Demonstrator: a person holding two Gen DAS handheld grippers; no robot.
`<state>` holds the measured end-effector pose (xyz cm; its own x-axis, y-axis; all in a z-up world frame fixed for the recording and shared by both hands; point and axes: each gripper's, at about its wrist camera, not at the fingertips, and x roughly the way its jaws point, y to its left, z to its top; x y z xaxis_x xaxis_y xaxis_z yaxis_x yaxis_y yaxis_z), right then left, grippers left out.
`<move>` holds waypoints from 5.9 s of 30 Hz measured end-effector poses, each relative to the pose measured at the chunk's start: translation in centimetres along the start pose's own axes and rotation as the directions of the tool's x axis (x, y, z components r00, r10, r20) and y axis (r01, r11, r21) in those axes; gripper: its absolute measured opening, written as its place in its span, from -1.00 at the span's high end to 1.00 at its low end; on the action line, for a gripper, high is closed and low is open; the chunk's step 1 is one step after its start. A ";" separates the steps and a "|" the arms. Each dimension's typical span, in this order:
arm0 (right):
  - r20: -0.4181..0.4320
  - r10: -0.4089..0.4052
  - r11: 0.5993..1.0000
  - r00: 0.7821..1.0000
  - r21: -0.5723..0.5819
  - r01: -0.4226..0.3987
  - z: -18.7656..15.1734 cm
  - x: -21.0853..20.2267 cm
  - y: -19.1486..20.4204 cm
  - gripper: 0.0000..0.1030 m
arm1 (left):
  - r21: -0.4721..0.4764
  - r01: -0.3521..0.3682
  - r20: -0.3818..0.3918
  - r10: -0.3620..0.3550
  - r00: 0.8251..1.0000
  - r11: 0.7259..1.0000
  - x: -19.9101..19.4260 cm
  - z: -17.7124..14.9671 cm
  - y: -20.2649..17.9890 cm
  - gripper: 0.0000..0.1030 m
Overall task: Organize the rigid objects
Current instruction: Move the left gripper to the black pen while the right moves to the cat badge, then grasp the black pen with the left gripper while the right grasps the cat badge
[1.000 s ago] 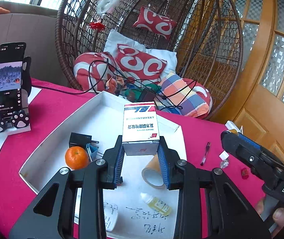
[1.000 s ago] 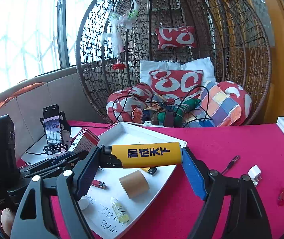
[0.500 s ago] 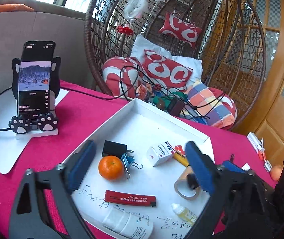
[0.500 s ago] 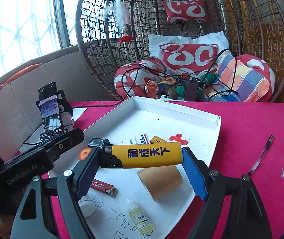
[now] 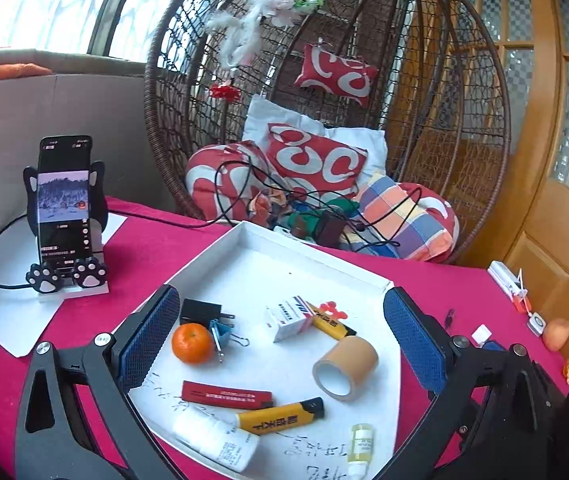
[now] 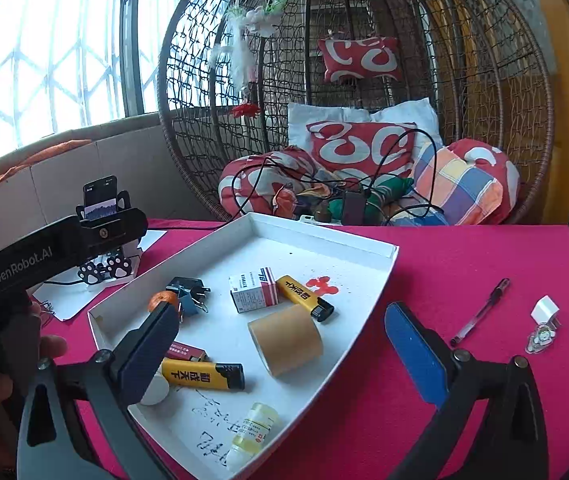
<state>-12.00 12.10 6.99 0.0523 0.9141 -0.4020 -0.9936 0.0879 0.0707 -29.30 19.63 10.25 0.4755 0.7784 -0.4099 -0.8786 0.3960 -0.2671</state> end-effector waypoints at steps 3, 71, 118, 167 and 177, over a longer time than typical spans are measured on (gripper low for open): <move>0.031 -0.044 0.999 0.999 0.027 0.043 -0.3 -1.9 -2.2 -1.00 | 0.025 0.067 -0.006 -0.067 0.998 0.997 -0.6 -0.5 -2.5 -1.00; 0.024 -0.359 0.859 0.933 0.399 0.320 -5.9 -9.7 -20.0 -1.00 | 0.233 0.227 -0.279 -0.158 0.947 0.946 5.6 -11.2 -16.8 -1.00; -0.382 -0.309 0.934 0.871 0.053 0.354 -4.3 0.3 -20.6 -1.00 | 0.140 0.252 -0.316 -0.198 0.928 0.958 6.4 -10.9 -15.3 -1.00; -0.118 0.002 0.883 0.993 0.465 0.054 -4.4 -1.5 -23.9 0.11 | 0.256 0.391 -0.416 -0.264 0.870 0.884 13.8 -8.3 -22.0 0.84; -0.008 -0.018 0.912 1.000 0.410 0.020 -2.6 -5.5 -19.9 0.11 | 0.208 0.406 -0.275 -0.345 0.898 0.890 7.0 -5.3 -19.0 0.84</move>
<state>7.20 4.29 5.43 0.0694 0.9093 -0.4104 -0.8641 0.2603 0.4307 -9.08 14.98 7.81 0.7423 0.4283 -0.5152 -0.5985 0.7697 -0.2223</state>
